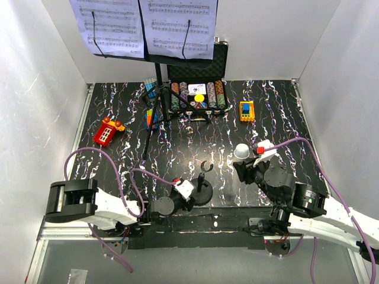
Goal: Pack up the instrument practice props
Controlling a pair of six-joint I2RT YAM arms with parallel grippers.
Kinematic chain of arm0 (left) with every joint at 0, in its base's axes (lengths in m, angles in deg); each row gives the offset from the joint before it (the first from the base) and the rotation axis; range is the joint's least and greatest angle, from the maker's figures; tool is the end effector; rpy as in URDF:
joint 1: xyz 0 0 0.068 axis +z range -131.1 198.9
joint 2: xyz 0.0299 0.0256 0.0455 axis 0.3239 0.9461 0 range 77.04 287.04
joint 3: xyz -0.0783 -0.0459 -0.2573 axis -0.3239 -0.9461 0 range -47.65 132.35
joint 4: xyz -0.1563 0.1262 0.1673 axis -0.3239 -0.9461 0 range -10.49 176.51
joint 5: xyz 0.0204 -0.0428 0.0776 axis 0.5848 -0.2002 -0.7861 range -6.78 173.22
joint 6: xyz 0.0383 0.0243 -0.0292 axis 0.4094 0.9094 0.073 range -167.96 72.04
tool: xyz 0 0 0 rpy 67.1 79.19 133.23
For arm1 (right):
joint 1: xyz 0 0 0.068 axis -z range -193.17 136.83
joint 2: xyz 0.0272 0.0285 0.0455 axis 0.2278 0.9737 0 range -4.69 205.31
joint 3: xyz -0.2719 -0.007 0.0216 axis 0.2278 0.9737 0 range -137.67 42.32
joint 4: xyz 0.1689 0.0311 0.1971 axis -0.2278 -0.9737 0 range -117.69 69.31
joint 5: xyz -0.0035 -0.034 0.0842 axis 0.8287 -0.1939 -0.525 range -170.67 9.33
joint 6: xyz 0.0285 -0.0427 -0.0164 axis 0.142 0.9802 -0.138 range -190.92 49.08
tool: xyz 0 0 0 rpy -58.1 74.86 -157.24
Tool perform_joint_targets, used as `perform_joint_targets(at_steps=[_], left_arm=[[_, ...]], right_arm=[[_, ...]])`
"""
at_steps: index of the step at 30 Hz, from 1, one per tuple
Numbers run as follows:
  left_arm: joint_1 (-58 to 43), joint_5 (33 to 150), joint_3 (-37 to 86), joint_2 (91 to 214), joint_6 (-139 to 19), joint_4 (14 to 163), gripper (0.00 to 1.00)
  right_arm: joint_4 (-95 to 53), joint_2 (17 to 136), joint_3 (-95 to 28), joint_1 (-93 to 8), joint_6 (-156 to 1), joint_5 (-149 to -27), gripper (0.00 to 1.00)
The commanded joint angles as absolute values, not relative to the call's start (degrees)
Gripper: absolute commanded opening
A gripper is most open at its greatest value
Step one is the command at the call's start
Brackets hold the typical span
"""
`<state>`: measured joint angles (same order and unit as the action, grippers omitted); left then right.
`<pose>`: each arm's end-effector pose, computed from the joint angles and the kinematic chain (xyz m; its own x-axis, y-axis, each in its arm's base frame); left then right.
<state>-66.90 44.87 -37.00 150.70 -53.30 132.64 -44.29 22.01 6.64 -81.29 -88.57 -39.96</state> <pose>0.0373 -0.2058 0.1462 -0.0899 0.2279 -0.9695 0.7334 0.6737 0.0903 0.0641 0.0974 0.3042 -0.2314 0.0401 -0.9720 -0.4178 0.8982 0.1365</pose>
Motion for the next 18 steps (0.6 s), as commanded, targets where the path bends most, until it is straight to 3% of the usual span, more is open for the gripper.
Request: perform_joint_targets(at_steps=[1,9,18], left_arm=[[-63.29,46.65,-34.47,152.18,-53.49,140.3,0.55],[-59.77,54.21,-30.52,156.48,-53.58,141.44,0.5],[-59.5,54.65,-30.43,158.78,-54.02,141.1,0.2]], right_arm=[[-43.98,21.15,5.15,-81.37,-90.08,-39.71,0.01],[-44.25,20.54,5.67,-81.29,-90.61,-39.19,0.01],[-45.39,18.96,5.94,-81.37,-91.14,-38.75,0.01]])
